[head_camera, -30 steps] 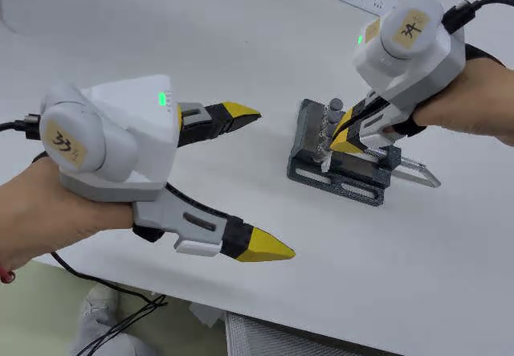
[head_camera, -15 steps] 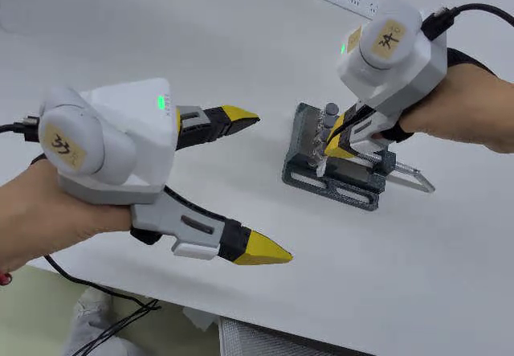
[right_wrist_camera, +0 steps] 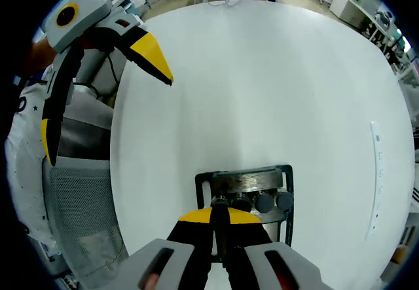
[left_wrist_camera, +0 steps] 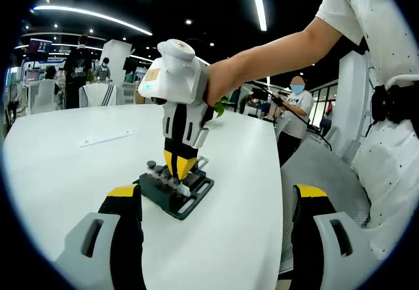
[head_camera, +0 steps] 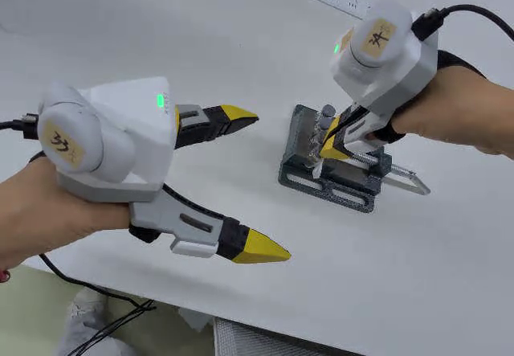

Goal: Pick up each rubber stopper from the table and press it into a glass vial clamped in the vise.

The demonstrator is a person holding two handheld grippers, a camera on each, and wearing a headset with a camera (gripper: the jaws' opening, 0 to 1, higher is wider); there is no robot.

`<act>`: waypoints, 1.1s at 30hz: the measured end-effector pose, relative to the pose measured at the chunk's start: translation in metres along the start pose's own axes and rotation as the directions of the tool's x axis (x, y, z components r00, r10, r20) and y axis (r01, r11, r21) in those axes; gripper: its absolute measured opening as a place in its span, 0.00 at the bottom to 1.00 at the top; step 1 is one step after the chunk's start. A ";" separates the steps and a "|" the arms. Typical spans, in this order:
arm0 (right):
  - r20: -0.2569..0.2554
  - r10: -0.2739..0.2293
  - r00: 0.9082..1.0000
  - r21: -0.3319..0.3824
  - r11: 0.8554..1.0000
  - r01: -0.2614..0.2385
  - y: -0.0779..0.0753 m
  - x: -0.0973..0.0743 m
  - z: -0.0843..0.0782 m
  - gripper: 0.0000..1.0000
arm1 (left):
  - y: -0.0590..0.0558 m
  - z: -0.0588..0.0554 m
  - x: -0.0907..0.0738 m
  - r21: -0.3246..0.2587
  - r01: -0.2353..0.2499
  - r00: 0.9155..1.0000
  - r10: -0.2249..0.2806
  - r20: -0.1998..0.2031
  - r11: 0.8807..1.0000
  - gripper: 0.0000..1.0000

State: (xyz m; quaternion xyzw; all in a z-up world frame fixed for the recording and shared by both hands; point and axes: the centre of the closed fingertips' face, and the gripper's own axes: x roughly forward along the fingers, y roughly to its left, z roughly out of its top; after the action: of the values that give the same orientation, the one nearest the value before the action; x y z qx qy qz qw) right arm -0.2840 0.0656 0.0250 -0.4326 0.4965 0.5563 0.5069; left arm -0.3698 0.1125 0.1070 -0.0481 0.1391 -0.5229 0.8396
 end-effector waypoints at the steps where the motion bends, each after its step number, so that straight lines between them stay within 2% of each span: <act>1: -0.002 0.001 1.000 -0.003 1.000 -0.001 -0.001 0.000 0.000 0.00 | 0.000 0.000 0.000 0.000 0.000 1.000 0.000 0.001 1.000 0.95; 15: -0.037 -0.008 0.999 -0.010 1.000 0.008 -0.002 0.002 -0.002 0.00 | 0.002 0.003 0.000 0.000 -0.008 1.000 0.008 0.009 1.000 0.94; 23: -0.061 -0.025 0.998 -0.037 0.999 0.023 -0.001 0.004 0.000 0.00 | 0.003 0.005 -0.001 0.004 -0.012 1.000 0.012 0.010 1.000 0.94; 33: -0.062 -0.035 0.997 -0.038 0.999 0.033 0.000 0.004 0.000 0.00 | 0.000 0.007 -0.001 0.011 -0.011 1.000 0.011 0.009 1.000 0.94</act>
State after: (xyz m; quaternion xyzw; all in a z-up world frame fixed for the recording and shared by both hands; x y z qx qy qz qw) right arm -0.2847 0.0661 0.0210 -0.4674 0.4943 0.5428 0.4925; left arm -0.3681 0.1129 0.1134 -0.0450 0.1327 -0.5187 0.8434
